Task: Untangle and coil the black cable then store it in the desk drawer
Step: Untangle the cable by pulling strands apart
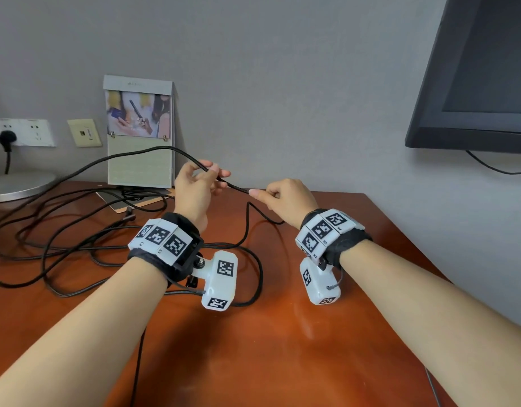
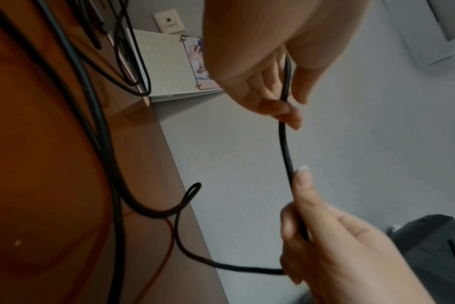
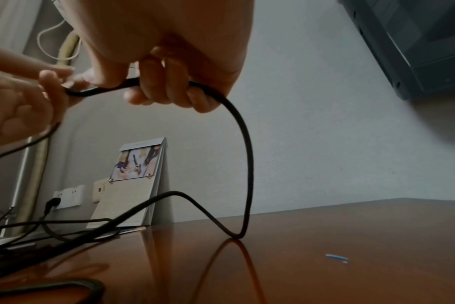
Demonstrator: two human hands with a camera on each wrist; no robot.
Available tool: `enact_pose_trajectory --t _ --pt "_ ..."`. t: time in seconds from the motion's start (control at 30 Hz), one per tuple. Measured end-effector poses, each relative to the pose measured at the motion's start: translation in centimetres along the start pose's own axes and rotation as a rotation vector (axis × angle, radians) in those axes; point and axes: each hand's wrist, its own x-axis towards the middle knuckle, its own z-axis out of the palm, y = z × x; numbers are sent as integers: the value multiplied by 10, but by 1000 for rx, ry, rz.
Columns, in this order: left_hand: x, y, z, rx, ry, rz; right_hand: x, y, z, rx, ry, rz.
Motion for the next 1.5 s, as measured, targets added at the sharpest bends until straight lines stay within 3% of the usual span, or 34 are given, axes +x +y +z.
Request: enact_pose_trajectory --t 0.13,0.37,0.6,0.83,1.07,1.3,1.5 --pt "-6 -3 4 66 -147 -95 2 -11 3 -10 6 -33" --pt "3 2 -7 -5 -9 -63 2 0 -4 -3 26 -4" --pt "12 3 -5 -24 17 -65 7 0 -4 -3 69 -12" --pt "36 5 13 -93 33 -84 32 -2 -14 76 144 96" --pt "49 -4 38 -253 -88 -85 60 -4 -8 110 313 98" --pt "74 -18 16 -258 -84 -43 73 5 5 183 272 76" --pt "99 -10 -11 -413 10 -74 83 18 8 352 399 134"
